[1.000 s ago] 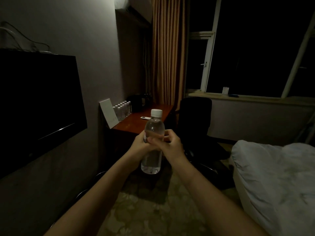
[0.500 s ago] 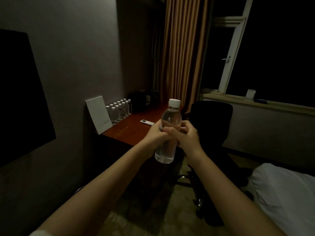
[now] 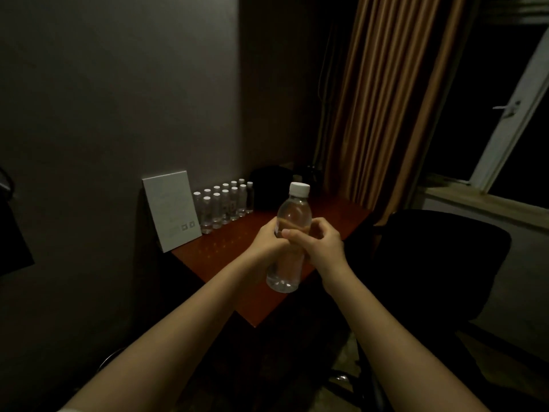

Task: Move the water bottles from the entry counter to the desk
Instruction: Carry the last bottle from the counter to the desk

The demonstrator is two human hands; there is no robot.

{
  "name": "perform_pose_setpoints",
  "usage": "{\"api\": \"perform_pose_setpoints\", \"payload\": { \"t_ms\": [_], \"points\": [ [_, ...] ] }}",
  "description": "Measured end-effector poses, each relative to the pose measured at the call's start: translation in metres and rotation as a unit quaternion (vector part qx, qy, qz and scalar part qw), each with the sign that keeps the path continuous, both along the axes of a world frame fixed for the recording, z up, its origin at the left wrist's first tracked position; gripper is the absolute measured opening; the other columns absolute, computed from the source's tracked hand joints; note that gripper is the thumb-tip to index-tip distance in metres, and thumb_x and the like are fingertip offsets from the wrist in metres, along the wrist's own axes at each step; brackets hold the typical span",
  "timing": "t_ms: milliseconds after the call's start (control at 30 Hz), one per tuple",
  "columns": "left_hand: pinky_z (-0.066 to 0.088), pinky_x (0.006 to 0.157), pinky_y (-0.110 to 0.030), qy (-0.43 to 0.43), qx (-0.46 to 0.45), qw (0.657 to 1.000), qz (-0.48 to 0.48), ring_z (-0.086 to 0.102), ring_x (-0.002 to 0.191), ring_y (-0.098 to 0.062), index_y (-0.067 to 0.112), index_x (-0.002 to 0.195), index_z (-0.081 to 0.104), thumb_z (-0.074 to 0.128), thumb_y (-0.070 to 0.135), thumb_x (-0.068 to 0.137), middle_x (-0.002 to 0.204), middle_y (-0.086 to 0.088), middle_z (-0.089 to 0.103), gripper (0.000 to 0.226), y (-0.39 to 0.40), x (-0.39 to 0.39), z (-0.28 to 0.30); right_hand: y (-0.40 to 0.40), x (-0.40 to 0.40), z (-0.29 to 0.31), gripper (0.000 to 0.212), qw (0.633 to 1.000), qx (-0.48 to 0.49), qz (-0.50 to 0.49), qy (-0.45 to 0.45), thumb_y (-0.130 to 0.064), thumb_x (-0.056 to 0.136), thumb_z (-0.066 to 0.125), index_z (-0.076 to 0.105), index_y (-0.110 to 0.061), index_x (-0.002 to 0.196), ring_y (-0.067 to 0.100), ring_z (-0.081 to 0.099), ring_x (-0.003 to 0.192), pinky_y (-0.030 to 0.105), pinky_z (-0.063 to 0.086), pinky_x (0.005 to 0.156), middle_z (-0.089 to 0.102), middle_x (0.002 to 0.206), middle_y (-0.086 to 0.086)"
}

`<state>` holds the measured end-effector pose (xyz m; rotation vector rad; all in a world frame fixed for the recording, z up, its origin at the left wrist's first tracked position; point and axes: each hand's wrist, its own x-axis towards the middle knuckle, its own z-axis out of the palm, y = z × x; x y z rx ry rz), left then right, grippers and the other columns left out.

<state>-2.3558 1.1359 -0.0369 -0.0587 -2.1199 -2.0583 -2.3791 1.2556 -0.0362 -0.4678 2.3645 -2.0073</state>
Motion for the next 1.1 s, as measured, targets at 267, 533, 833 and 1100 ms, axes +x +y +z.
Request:
{"api": "perform_pose_setpoints", "payload": {
  "t_ms": [267, 533, 833, 1100],
  "points": [
    [0.047, 0.062, -0.017, -0.030, -0.067, 0.996, 0.057, 0.058, 0.086, -0.007, 0.012, 0.109, 0.054, 0.062, -0.003, 0.076, 0.093, 0.005, 0.057, 0.037, -0.041, -0.170, -0.014, -0.045, -0.179, -0.020, 0.042, 0.999, -0.014, 0.022, -0.018, -0.042, 0.058, 0.078, 0.062, -0.022, 0.091, 0.029, 0.060, 0.101, 0.035, 0.056, 0.070, 0.062, 0.108, 0.012],
    [0.045, 0.053, -0.011, -0.045, -0.066, 0.992, 0.097, 0.057, 0.079, -0.002, 0.015, 0.105, 0.055, 0.064, 0.005, 0.079, 0.087, 0.007, 0.059, 0.029, -0.082, -0.353, -0.021, -0.087, -0.351, -0.015, 0.031, 1.000, 0.002, 0.012, -0.008, -0.034, 0.067, 0.077, 0.064, -0.018, 0.090, 0.017, 0.062, 0.089, 0.024, 0.049, 0.060, 0.066, 0.092, 0.002],
    [0.049, 0.092, -0.040, -0.100, -0.066, 0.982, 0.145, 0.059, 0.105, -0.026, 0.007, 0.116, 0.052, 0.069, 0.005, 0.075, 0.108, -0.012, 0.061, 0.044, -0.133, -0.527, -0.056, -0.138, -0.536, -0.050, 0.031, 0.998, 0.045, 0.037, -0.007, -0.036, 0.063, 0.078, 0.065, -0.021, 0.086, 0.026, 0.059, 0.100, 0.040, 0.054, 0.082, 0.066, 0.098, 0.008],
    [0.049, 0.088, -0.032, -0.132, -0.042, 0.960, 0.242, 0.057, 0.106, -0.023, 0.006, 0.120, 0.050, 0.070, -0.002, 0.073, 0.114, -0.013, 0.059, 0.052, -0.183, -0.647, -0.083, -0.203, -0.690, -0.075, 0.029, 0.985, 0.100, 0.137, 0.002, -0.035, 0.060, 0.080, 0.062, -0.025, 0.081, 0.006, 0.058, 0.079, 0.017, 0.042, 0.060, 0.061, 0.079, -0.011]
  ]
}}
